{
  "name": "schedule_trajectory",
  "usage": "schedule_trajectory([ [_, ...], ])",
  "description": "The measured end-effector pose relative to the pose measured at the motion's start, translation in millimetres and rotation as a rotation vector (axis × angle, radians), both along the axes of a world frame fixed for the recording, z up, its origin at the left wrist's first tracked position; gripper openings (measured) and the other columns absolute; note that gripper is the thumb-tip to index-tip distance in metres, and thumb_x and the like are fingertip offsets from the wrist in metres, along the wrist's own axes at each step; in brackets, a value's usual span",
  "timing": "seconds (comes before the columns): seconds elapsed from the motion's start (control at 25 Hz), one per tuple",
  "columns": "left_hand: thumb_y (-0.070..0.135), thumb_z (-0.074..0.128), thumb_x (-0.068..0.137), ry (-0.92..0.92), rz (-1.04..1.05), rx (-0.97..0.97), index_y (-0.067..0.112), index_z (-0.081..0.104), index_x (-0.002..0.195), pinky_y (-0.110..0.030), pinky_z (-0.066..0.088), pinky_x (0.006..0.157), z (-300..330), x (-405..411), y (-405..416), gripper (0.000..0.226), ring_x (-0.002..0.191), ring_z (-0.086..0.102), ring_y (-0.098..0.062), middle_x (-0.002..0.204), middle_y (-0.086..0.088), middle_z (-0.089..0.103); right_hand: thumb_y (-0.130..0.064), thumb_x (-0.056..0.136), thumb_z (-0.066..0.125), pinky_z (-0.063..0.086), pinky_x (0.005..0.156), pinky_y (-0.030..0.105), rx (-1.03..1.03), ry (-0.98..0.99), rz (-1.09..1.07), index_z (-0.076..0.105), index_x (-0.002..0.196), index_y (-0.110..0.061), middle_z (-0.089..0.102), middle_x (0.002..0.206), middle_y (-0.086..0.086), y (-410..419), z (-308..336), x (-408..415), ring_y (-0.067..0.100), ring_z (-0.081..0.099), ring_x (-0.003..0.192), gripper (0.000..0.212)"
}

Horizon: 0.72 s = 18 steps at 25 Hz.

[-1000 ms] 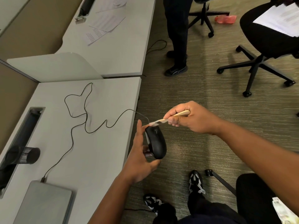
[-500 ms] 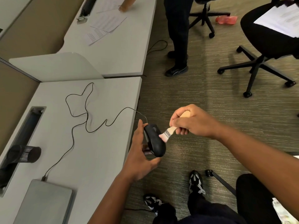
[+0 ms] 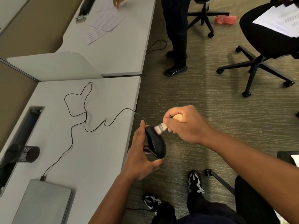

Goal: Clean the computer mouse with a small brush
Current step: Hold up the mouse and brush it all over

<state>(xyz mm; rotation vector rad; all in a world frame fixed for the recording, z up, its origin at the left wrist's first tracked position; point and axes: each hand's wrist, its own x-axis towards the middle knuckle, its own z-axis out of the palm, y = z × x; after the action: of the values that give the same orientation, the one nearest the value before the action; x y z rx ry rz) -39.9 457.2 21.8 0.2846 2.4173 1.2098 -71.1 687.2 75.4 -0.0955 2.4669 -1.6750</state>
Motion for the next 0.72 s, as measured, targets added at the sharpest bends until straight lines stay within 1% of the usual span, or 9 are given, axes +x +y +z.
schedule_trajectory([
  [0.08, 0.016, 0.098, 0.066, 0.005, -0.003, 0.0, 0.056, -0.005, 0.16, -0.02, 0.059, 0.081, -0.1, -0.6, 0.5, 0.145, 0.109, 0.066, -0.003, 0.158, 0.026, 0.023, -0.019, 0.099, 0.062, 0.049, 0.048, 0.026, -0.001, 0.058, -0.007, 0.076, 0.087, -0.018, 0.073, 0.069, -0.001, -3.9, 2.7, -2.7, 0.012, 0.066, 0.058, 0.019],
  [0.12, 0.016, 0.098, 0.065, 0.005, 0.001, 0.001, 0.054, -0.004, 0.161, -0.021, 0.059, 0.081, 0.2, -1.5, 0.7, 0.145, 0.109, 0.066, -0.004, 0.157, 0.026, 0.024, -0.02, 0.1, 0.061, 0.046, 0.048, 0.021, 0.016, 0.064, 0.023, 0.076, 0.088, -0.018, 0.073, 0.069, -0.002, -6.7, 2.9, -3.0, 0.011, 0.065, 0.058, 0.019],
  [0.16, 0.016, 0.099, 0.064, 0.005, 0.005, 0.001, 0.052, -0.003, 0.162, -0.022, 0.059, 0.082, 0.5, -2.4, 0.7, 0.146, 0.11, 0.066, -0.004, 0.157, 0.025, 0.025, -0.02, 0.099, 0.061, 0.046, 0.048, 0.023, 0.037, 0.051, 0.056, 0.076, 0.088, -0.018, 0.073, 0.069, -0.002, -8.7, 2.0, -3.0, 0.013, 0.065, 0.058, 0.02],
  [0.32, 0.016, 0.099, 0.063, 0.007, 0.02, -0.006, 0.052, -0.003, 0.162, -0.023, 0.06, 0.084, -0.3, -3.2, -3.6, 0.146, 0.11, 0.066, -0.001, 0.157, 0.032, 0.022, -0.017, 0.094, 0.061, 0.056, 0.058, 0.046, 0.067, -0.057, 0.097, 0.074, 0.076, -0.02, 0.073, 0.066, 0.003, -3.1, 0.3, -3.9, 0.026, 0.069, 0.063, 0.022],
  [0.4, 0.018, 0.099, 0.064, 0.008, 0.001, -0.015, 0.056, -0.005, 0.16, -0.023, 0.06, 0.085, 0.4, -2.8, -3.9, 0.147, 0.11, 0.066, -0.001, 0.156, 0.035, 0.02, -0.019, 0.097, 0.062, 0.058, 0.06, 0.046, 0.012, 0.0, 0.031, 0.075, 0.082, -0.02, 0.074, 0.069, 0.002, -2.0, 0.4, -4.7, 0.025, 0.07, 0.065, 0.02],
  [0.48, 0.019, 0.098, 0.065, 0.009, -0.008, -0.021, 0.055, -0.006, 0.16, -0.023, 0.06, 0.084, 1.0, -3.2, -4.5, 0.146, 0.11, 0.066, -0.001, 0.154, 0.041, 0.017, -0.023, 0.101, 0.062, 0.058, 0.06, 0.037, -0.023, 0.046, 0.015, 0.076, 0.092, -0.02, 0.074, 0.073, -0.001, -4.9, 2.1, -6.1, 0.019, 0.07, 0.067, 0.017],
  [0.52, 0.019, 0.098, 0.065, 0.013, -0.008, -0.019, 0.055, -0.006, 0.16, -0.023, 0.06, 0.084, 1.4, -3.8, -4.0, 0.146, 0.11, 0.066, -0.001, 0.155, 0.039, 0.018, -0.024, 0.101, 0.062, 0.057, 0.061, 0.034, -0.01, 0.041, 0.038, 0.076, 0.094, -0.02, 0.074, 0.074, -0.002, -6.9, 2.2, -6.2, 0.016, 0.07, 0.068, 0.017],
  [0.6, 0.019, 0.098, 0.064, 0.023, -0.011, -0.018, 0.053, -0.006, 0.161, -0.025, 0.061, 0.085, 0.3, -4.4, -3.2, 0.146, 0.11, 0.066, -0.002, 0.158, 0.03, 0.021, -0.023, 0.099, 0.062, 0.059, 0.064, 0.039, 0.032, -0.023, 0.096, 0.076, 0.089, -0.022, 0.074, 0.074, -0.001, -7.5, -0.4, -6.2, 0.02, 0.071, 0.07, 0.017],
  [0.72, 0.018, 0.098, 0.065, 0.024, 0.004, -0.007, 0.054, -0.005, 0.161, -0.026, 0.061, 0.085, -3.3, -3.2, -6.1, 0.146, 0.11, 0.067, -0.004, 0.158, 0.034, 0.02, -0.019, 0.094, 0.063, 0.059, 0.063, 0.053, 0.016, -0.129, 0.119, 0.075, 0.08, -0.021, 0.075, 0.071, 0.006, 1.4, -1.3, -7.4, 0.033, 0.072, 0.07, 0.018],
])
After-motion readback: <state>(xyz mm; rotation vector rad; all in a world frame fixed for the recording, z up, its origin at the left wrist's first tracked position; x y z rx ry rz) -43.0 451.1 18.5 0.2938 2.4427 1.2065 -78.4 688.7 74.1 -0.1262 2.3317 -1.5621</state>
